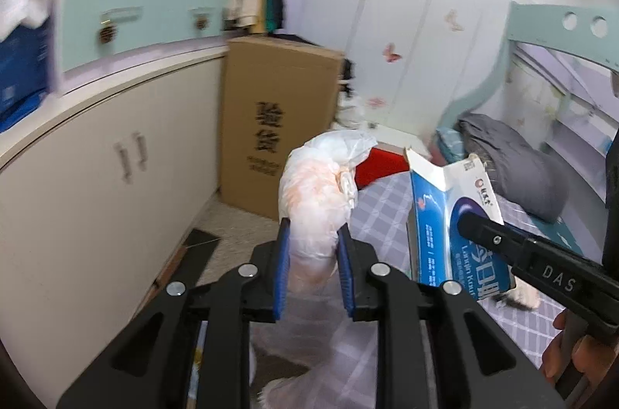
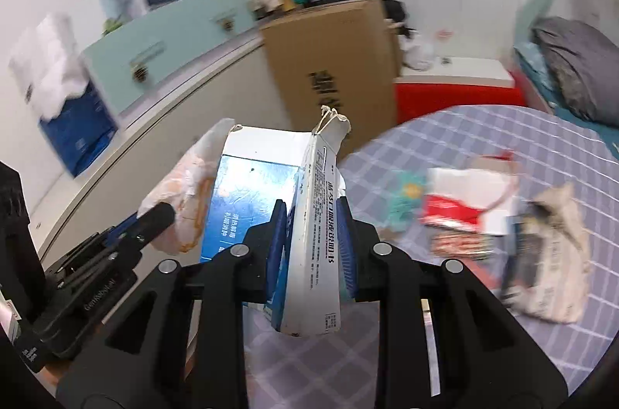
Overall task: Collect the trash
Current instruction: 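Lower the plastic bag into the wastebasket and open the left tool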
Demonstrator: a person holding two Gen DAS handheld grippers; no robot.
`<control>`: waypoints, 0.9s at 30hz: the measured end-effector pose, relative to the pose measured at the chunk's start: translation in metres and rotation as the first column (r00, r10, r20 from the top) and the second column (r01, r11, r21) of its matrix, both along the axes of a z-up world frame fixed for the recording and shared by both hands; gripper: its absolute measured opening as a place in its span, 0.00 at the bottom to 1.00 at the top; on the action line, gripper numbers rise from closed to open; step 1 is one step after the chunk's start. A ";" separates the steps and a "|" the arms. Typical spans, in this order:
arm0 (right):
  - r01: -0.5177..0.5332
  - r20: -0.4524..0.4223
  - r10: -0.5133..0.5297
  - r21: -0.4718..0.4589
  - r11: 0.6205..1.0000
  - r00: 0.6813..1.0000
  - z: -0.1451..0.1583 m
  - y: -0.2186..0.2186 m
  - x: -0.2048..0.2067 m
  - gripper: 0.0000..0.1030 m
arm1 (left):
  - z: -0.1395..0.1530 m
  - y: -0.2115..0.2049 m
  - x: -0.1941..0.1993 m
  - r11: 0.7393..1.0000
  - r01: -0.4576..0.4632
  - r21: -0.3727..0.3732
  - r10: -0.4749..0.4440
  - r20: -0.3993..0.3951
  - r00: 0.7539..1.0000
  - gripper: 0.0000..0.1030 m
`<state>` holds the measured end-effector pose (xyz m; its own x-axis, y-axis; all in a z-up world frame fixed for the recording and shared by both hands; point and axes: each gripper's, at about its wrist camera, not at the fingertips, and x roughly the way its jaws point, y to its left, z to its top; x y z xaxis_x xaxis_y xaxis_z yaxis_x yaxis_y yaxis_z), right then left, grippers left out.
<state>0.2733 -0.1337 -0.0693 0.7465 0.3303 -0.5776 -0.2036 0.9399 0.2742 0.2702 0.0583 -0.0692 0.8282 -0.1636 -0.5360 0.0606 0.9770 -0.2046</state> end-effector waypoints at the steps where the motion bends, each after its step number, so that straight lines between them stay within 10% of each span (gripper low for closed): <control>1: -0.016 -0.003 0.016 -0.005 1.000 1.000 -0.001 0.011 -0.001 0.25 | -0.003 0.014 -0.004 1.000 -0.020 0.000 0.020 -0.009 1.000 0.21; 13: -0.239 -0.158 0.224 -0.085 0.967 0.962 -0.092 0.176 0.006 0.25 | -0.098 0.151 -0.021 0.970 -0.241 0.028 0.241 -0.218 0.946 0.21; 23: -0.250 -0.293 0.191 -0.178 0.952 0.937 -0.177 0.209 0.032 0.25 | -0.200 0.184 0.018 0.967 -0.256 -0.012 0.225 -0.440 0.869 0.23; 27: -0.222 -0.307 0.150 -0.217 0.951 0.940 -0.193 0.205 0.041 0.25 | -0.220 0.182 0.030 0.963 -0.266 -0.036 0.218 -0.469 0.856 0.51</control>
<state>0.3139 0.0713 -0.2622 0.4783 0.2688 -0.8361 -0.3294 0.9374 0.1129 0.3005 0.2402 -0.2894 0.5142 -0.0602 -0.8556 -0.2985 0.9226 -0.2443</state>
